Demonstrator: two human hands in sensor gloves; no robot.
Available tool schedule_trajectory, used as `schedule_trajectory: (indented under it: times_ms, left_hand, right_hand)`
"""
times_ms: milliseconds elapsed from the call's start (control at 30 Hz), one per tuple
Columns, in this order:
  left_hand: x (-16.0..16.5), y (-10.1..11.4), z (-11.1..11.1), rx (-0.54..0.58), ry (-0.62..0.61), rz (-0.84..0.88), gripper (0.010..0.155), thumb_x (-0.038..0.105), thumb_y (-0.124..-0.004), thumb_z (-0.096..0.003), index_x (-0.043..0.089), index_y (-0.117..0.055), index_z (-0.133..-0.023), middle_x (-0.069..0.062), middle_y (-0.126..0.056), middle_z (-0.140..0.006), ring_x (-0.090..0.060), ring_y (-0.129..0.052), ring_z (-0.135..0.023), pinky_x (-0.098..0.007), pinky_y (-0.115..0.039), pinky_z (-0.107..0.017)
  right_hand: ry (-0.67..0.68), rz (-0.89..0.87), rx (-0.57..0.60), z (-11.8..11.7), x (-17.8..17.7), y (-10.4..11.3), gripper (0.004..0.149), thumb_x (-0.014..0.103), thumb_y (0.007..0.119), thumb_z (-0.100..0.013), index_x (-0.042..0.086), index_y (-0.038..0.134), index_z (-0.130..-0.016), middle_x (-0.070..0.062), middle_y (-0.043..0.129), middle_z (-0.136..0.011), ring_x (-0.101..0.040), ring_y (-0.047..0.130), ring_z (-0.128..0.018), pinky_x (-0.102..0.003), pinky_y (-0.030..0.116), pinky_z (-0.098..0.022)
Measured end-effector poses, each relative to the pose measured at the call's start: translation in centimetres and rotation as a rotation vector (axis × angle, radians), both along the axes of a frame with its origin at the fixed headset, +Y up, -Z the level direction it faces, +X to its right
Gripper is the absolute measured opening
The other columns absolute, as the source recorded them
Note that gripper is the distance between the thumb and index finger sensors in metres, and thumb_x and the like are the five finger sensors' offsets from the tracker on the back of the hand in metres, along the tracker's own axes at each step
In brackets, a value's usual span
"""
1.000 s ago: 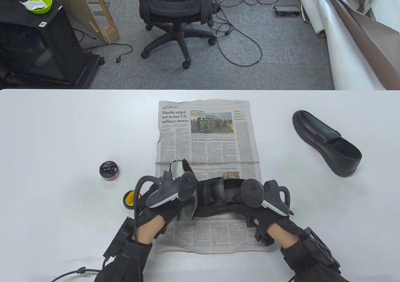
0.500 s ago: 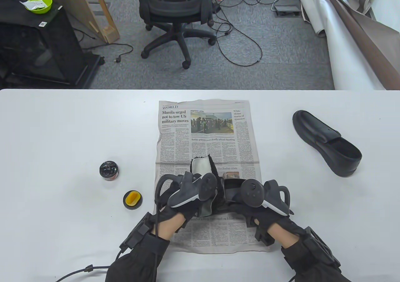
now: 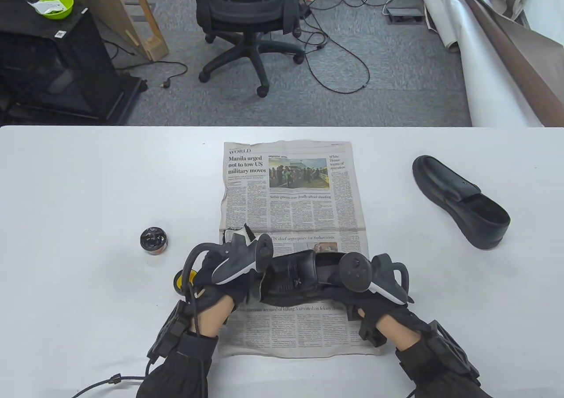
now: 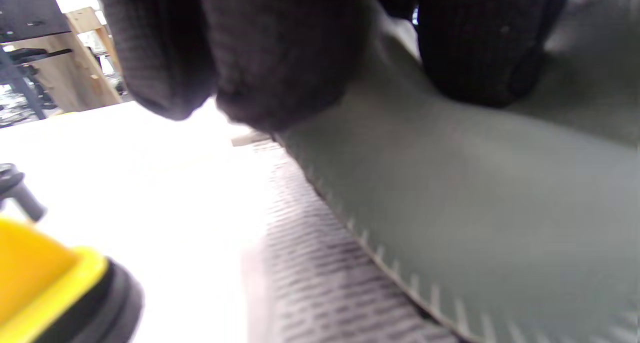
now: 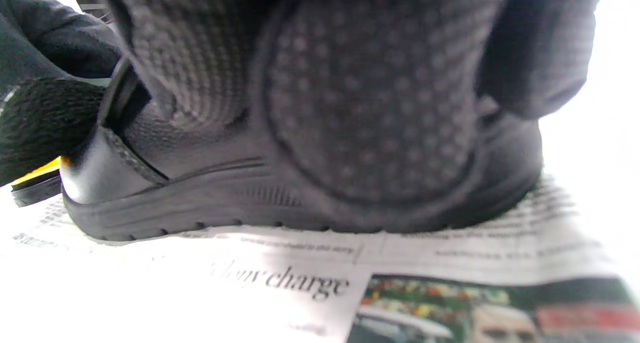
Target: Dip and apply built-in sponge shoe polish on shoes
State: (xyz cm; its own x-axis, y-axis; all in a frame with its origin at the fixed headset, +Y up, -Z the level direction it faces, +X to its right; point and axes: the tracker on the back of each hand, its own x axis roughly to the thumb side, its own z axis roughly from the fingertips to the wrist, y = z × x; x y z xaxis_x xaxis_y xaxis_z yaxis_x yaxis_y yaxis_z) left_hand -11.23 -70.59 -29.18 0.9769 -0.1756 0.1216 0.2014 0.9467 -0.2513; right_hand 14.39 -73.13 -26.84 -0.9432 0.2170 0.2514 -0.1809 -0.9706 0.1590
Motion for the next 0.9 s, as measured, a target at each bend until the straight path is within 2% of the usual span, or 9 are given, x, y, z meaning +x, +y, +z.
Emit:
schedule_trajectory:
  times_ms: [133, 233, 333, 467, 567, 633, 733, 900]
  left_hand:
    - [-0.5, 0.5, -0.1, 0.010, 0.015, -0.024, 0.060, 0.053, -0.089, -0.0385, 0.028, -0.078, -0.091, 0.004, -0.099, -0.062, -0.004, -0.100, -0.024, -0.041, -0.089, -0.050]
    - [0.3, 1.3, -0.6, -0.015, -0.084, 0.154, 0.061, 0.053, -0.090, -0.0383, 0.028, -0.076, -0.092, 0.004, -0.099, -0.060, -0.004, -0.099, -0.022, -0.040, -0.089, -0.050]
    - [3.0, 2.0, -1.2, -0.029, -0.192, 0.351, 0.062, 0.053, -0.090, -0.0381, 0.031, -0.073, -0.094, 0.005, -0.098, -0.061, -0.004, -0.099, -0.023, -0.040, -0.088, -0.052]
    - [7.2, 1.9, -1.8, -0.004, -0.285, 0.329, 0.062, 0.053, -0.087, -0.0384, 0.035, -0.070, -0.096, 0.006, -0.097, -0.063, -0.004, -0.099, -0.026, -0.040, -0.087, -0.054]
    - [8.0, 1.0, -2.6, -0.049, -0.268, 0.278, 0.062, 0.054, -0.086, -0.0381, 0.037, -0.069, -0.095, 0.007, -0.097, -0.059, -0.003, -0.098, -0.021, -0.039, -0.088, -0.053]
    - [7.5, 0.8, -3.0, -0.089, -0.237, 0.332, 0.061, 0.053, -0.088, -0.0386, 0.037, -0.070, -0.095, 0.006, -0.098, -0.058, -0.004, -0.097, -0.020, -0.040, -0.088, -0.052]
    - [6.4, 0.4, -3.4, -0.105, -0.205, 0.273, 0.060, 0.053, -0.087, -0.0389, 0.036, -0.072, -0.094, 0.006, -0.098, -0.057, -0.004, -0.098, -0.020, -0.040, -0.088, -0.052]
    - [4.4, -0.3, -3.9, -0.192, -0.135, 0.192, 0.058, 0.052, -0.087, -0.0394, 0.035, -0.074, -0.094, 0.005, -0.099, -0.057, -0.004, -0.097, -0.019, -0.040, -0.088, -0.052]
  right_hand:
    - [-0.001, 0.000, 0.000, 0.0, 0.0, 0.0, 0.045, 0.054, 0.088, -0.031, 0.026, 0.098, -0.066, 0.002, 0.097, -0.058, -0.002, 0.107, -0.012, -0.034, 0.091, -0.035]
    - [0.001, -0.002, 0.003, 0.0, 0.0, 0.0, 0.045, 0.054, 0.088, -0.032, 0.027, 0.098, -0.066, 0.002, 0.097, -0.058, -0.002, 0.106, -0.012, -0.034, 0.091, -0.035]
    - [0.003, -0.004, 0.002, 0.0, 0.0, 0.0, 0.045, 0.054, 0.088, -0.031, 0.027, 0.098, -0.066, 0.002, 0.097, -0.058, -0.002, 0.106, -0.011, -0.034, 0.091, -0.035]
    - [0.006, -0.006, 0.002, 0.0, 0.0, 0.0, 0.045, 0.054, 0.088, -0.032, 0.026, 0.098, -0.066, 0.002, 0.097, -0.058, -0.002, 0.106, -0.011, -0.034, 0.091, -0.035]
    - [0.008, -0.006, 0.003, 0.0, 0.0, 0.0, 0.045, 0.054, 0.088, -0.032, 0.026, 0.098, -0.066, 0.002, 0.097, -0.058, -0.002, 0.106, -0.011, -0.034, 0.091, -0.035]
    - [0.008, -0.005, 0.005, 0.0, 0.0, 0.0, 0.045, 0.054, 0.088, -0.031, 0.026, 0.098, -0.066, 0.001, 0.097, -0.058, -0.002, 0.106, -0.011, -0.034, 0.091, -0.034]
    - [0.010, -0.004, 0.004, 0.0, 0.0, 0.0, 0.045, 0.054, 0.088, -0.031, 0.026, 0.098, -0.066, 0.001, 0.097, -0.058, -0.002, 0.106, -0.011, -0.034, 0.091, -0.034]
    - [0.005, 0.000, 0.005, 0.0, 0.0, 0.0, 0.045, 0.054, 0.088, -0.031, 0.026, 0.098, -0.066, 0.001, 0.097, -0.058, -0.002, 0.107, -0.012, -0.034, 0.091, -0.035]
